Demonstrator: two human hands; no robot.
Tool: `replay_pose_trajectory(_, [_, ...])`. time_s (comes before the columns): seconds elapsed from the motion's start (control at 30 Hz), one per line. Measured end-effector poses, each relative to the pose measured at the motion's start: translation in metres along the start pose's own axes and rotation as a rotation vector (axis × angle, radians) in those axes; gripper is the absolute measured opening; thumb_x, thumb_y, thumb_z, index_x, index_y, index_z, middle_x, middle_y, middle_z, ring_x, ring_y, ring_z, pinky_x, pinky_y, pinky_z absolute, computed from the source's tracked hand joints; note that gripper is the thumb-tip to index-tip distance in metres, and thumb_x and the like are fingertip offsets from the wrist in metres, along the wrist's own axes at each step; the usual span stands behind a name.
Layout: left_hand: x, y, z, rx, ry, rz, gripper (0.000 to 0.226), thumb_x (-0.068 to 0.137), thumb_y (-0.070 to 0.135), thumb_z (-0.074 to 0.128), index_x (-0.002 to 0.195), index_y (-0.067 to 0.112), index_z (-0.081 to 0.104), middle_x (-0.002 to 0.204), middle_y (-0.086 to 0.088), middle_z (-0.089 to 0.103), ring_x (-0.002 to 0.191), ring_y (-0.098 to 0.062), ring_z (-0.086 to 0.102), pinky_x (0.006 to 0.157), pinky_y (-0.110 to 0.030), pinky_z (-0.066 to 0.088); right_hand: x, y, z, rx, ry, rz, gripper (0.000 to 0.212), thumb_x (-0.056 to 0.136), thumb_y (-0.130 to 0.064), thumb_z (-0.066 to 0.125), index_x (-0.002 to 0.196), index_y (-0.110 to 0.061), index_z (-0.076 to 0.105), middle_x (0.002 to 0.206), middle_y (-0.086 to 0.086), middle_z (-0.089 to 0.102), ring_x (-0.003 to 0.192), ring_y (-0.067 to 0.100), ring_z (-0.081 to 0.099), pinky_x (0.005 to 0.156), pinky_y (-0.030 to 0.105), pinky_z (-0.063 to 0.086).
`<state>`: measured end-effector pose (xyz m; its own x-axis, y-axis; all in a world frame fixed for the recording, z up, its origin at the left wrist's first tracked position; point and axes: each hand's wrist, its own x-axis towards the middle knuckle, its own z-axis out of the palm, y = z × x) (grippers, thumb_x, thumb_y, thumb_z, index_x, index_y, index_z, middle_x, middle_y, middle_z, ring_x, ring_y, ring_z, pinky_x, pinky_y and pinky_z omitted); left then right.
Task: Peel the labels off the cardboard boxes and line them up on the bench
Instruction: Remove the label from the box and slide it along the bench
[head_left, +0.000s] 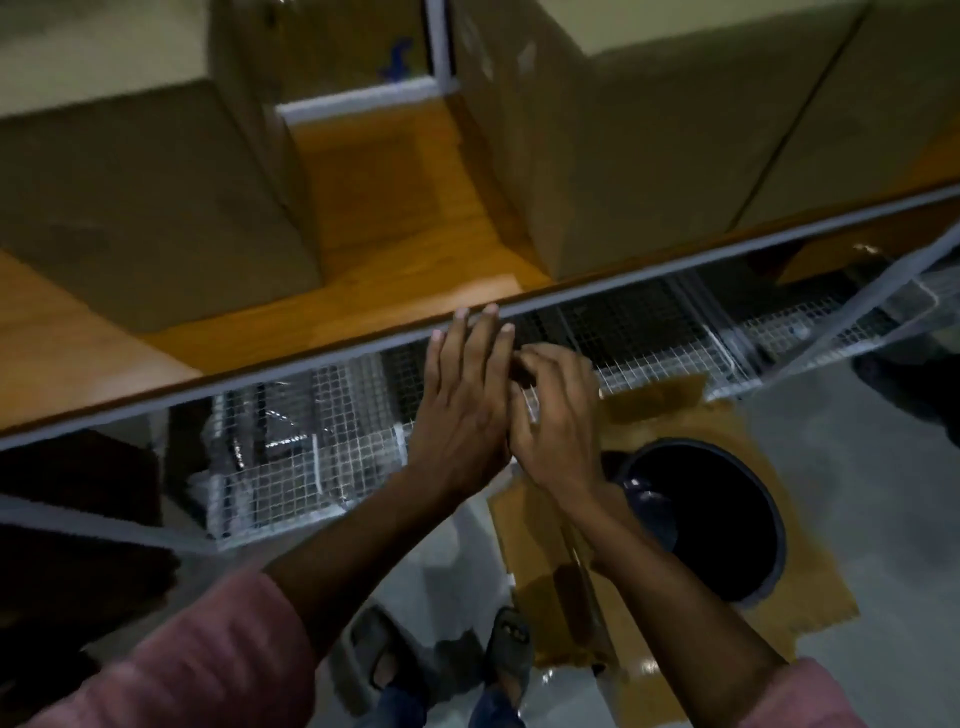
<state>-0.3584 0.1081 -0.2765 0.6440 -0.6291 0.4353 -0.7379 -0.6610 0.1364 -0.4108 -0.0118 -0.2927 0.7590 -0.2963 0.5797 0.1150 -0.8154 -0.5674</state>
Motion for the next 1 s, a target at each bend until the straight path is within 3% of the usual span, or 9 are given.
replay_pose_trajectory(0.23, [0.017, -0.075, -0.116, 0.131, 0.303, -0.129, 0.069, 0.095, 0.018, 0.059, 0.155, -0.001, 0.031, 0.166, -0.021, 0.02, 0.155, -0.041, 0.009, 0.122, -0.063, 0.016, 0.101, -0.11, 0.023, 0.061, -0.02, -0.314, 0.052, 0.092, -0.023, 0.066, 0.14, -0.007, 0.056, 0.151, 0.014, 0.048, 0.144, 0.033, 0.04, 0.112, 0.053, 0.036])
replay_pose_trajectory(0.47, [0.004, -0.162, -0.186, 0.337, 0.371, -0.31, 0.074, 0.088, 0.023, 0.055, 0.155, 0.001, 0.033, 0.166, -0.021, 0.019, 0.155, -0.042, 0.009, 0.12, -0.065, 0.015, 0.154, -0.193, 0.069, -0.004, -0.097, -0.447, 0.07, 0.095, -0.041, 0.058, 0.157, -0.017, 0.034, 0.169, 0.008, 0.021, 0.157, 0.031, 0.013, 0.12, 0.061, 0.021])
replay_pose_trajectory(0.67, [-0.013, -0.231, -0.202, 0.463, 0.313, -0.382, 0.09, 0.088, 0.047, 0.065, 0.158, 0.006, 0.027, 0.168, -0.02, 0.013, 0.155, -0.042, 0.006, 0.12, -0.066, 0.012, 0.173, -0.225, 0.109, -0.047, -0.18, -0.434, 0.077, 0.093, -0.052, 0.054, 0.16, -0.024, 0.027, 0.172, 0.002, 0.008, 0.158, 0.03, -0.001, 0.116, 0.07, 0.022])
replay_pose_trajectory(0.87, [0.004, -0.297, -0.208, 0.535, 0.177, -0.353, 0.1, 0.088, 0.062, 0.062, 0.161, 0.011, 0.015, 0.169, -0.018, 0.006, 0.156, -0.042, -0.001, 0.118, -0.071, 0.005, 0.209, -0.236, 0.143, -0.204, -0.276, -0.344, 0.1, 0.08, -0.052, 0.077, 0.16, -0.041, 0.018, 0.171, -0.005, -0.014, 0.153, 0.041, -0.021, 0.108, 0.081, 0.011])
replay_pose_trajectory(0.93, [0.011, -0.318, -0.209, 0.547, 0.115, -0.383, 0.108, 0.084, 0.065, 0.064, 0.161, 0.014, 0.008, 0.169, -0.016, 0.006, 0.155, -0.042, -0.002, 0.114, -0.076, 0.006, 0.224, -0.236, 0.154, -0.275, -0.31, -0.297, 0.103, 0.077, -0.051, 0.081, 0.159, -0.041, 0.019, 0.171, -0.004, -0.009, 0.153, 0.044, -0.02, 0.11, 0.079, 0.015])
replay_pose_trajectory(1.0, [0.014, -0.338, -0.209, 0.515, 0.087, -0.4, 0.113, 0.08, 0.065, 0.069, 0.16, 0.016, 0.006, 0.166, -0.016, 0.013, 0.154, -0.043, 0.005, 0.111, -0.078, 0.016, 0.234, -0.24, 0.163, -0.338, -0.318, -0.291, 0.101, 0.076, -0.049, 0.082, 0.157, -0.04, 0.022, 0.17, -0.002, 0.007, 0.153, 0.047, -0.008, 0.11, 0.073, 0.034])
